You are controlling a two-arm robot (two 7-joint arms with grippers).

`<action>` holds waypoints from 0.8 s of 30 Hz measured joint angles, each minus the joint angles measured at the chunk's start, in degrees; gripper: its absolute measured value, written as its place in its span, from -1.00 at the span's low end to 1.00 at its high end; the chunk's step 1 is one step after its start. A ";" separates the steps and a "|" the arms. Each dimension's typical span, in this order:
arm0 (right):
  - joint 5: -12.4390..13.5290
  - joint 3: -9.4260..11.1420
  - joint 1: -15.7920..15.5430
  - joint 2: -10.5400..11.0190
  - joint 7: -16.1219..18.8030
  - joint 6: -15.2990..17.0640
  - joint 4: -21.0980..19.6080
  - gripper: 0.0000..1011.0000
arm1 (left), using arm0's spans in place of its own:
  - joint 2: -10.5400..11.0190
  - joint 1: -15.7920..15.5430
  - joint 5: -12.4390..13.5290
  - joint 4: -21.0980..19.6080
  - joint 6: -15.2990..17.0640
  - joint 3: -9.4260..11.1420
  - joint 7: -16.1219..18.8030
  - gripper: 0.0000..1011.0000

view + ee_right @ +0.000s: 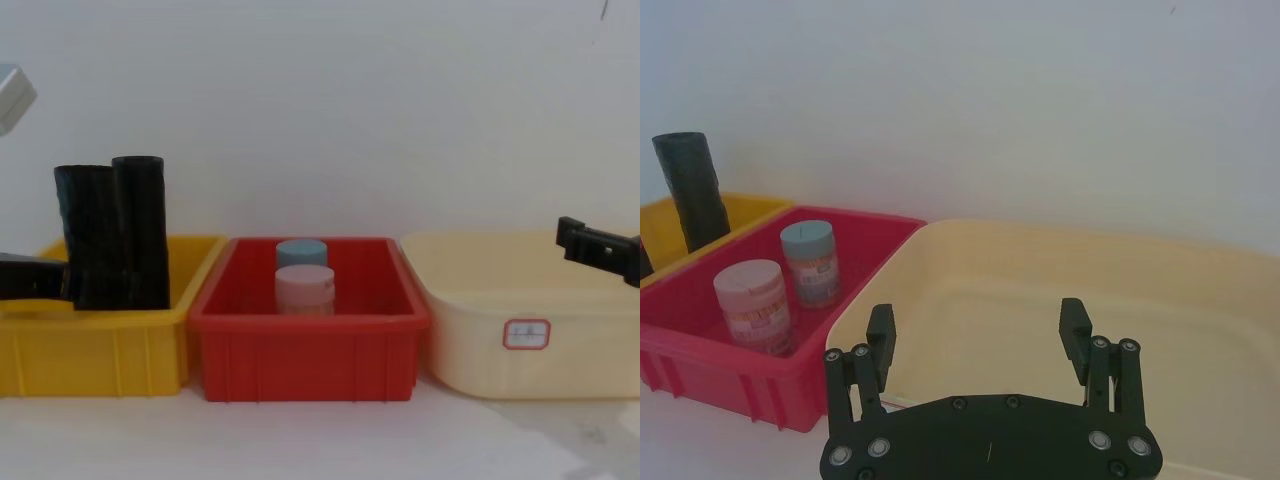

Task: Pick up the garbage bag with the one hand and transfer it to the other hand.

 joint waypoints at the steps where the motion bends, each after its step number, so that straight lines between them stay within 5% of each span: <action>1: 0.00 0.00 0.00 0.00 0.00 0.00 0.00 0.98 | 0.00 0.00 0.00 0.00 0.00 0.00 0.00 0.98; 24: 0.00 0.00 0.00 0.00 0.00 0.00 0.00 0.98 | -2.43 -1.14 1.76 2.88 -1.32 -0.18 1.22 0.98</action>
